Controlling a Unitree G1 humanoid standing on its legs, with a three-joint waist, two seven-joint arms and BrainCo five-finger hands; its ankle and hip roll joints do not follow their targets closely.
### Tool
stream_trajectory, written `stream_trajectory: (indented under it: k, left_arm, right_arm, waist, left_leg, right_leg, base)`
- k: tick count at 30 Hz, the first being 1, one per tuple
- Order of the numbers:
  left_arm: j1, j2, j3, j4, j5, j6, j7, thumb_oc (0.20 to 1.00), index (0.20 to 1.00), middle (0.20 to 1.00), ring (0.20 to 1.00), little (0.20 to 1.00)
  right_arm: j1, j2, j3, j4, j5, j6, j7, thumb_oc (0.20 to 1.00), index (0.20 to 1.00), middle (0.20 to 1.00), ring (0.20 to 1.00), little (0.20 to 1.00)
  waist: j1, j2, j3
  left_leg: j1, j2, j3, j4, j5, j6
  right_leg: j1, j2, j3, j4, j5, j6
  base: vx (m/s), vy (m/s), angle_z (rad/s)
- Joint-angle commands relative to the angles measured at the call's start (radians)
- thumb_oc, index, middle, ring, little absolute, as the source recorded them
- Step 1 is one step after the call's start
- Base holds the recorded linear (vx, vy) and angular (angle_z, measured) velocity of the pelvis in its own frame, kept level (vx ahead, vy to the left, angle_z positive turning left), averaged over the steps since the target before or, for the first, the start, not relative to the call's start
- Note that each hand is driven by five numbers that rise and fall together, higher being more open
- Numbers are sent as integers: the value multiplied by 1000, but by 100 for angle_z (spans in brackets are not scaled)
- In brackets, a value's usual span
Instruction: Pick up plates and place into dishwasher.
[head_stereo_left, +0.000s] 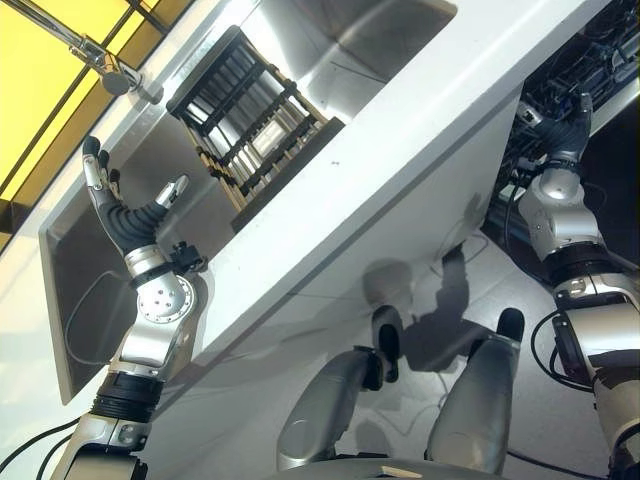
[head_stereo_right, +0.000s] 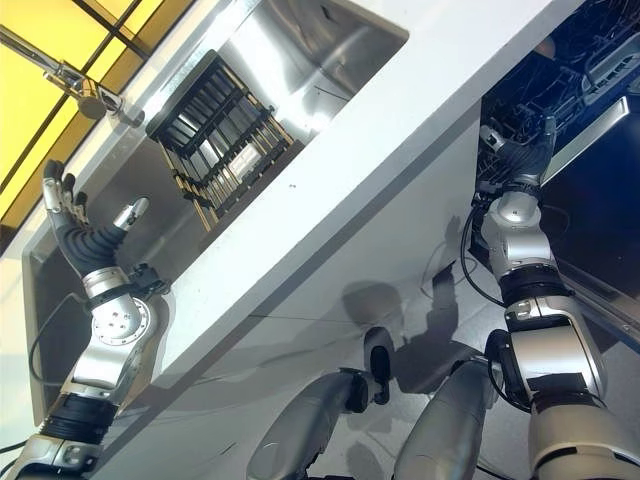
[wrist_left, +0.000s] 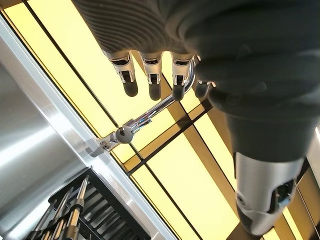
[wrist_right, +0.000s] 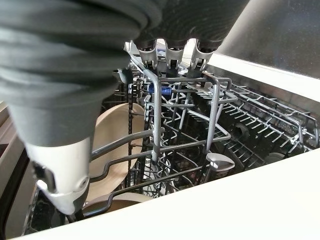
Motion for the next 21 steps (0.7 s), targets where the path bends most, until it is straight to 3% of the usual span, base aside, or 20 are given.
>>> stream_trajectory:
  k: [1, 9, 21]
  left_arm:
    - [-52, 57, 45, -20, -3, 1, 6, 1000, 1000, 1000, 1000, 1000]
    - [-79, 61, 63, 0, 11, -5, 21, 1000, 1000, 1000, 1000, 1000]
    - [-84, 26, 82, 3, 64, -7, 30, 1000, 1000, 1000, 1000, 1000]
  right_arm:
    - [-202, 19, 86, -130, -87, -91, 24, 1000, 1000, 1000, 1000, 1000]
    - [-107, -23, 13, -231, -152, -67, -86, 1000, 1000, 1000, 1000, 1000]
    - [100, -21, -68, -362, -206, -79, -150, 1000, 1000, 1000, 1000, 1000]
  waist:
    - [36, 47, 64]
    - [-16, 32, 75]
    - [-82, 6, 51]
  left_leg:
    - [-36, 39, 19, 61, -66, -70]
    - [-15, 72, 21, 9, -42, -76]
    - [67, 110, 42, -128, 3, -83]
  right_leg:
    - [68, -41, 130, -156, 89, -31]
    - [62, 1, 142, -181, 80, -28]
    - [92, 61, 148, -247, 71, -17]
  base:
    - [-99, -87, 3]
    - [-114, -93, 3]
    - [-71, -70, -13]
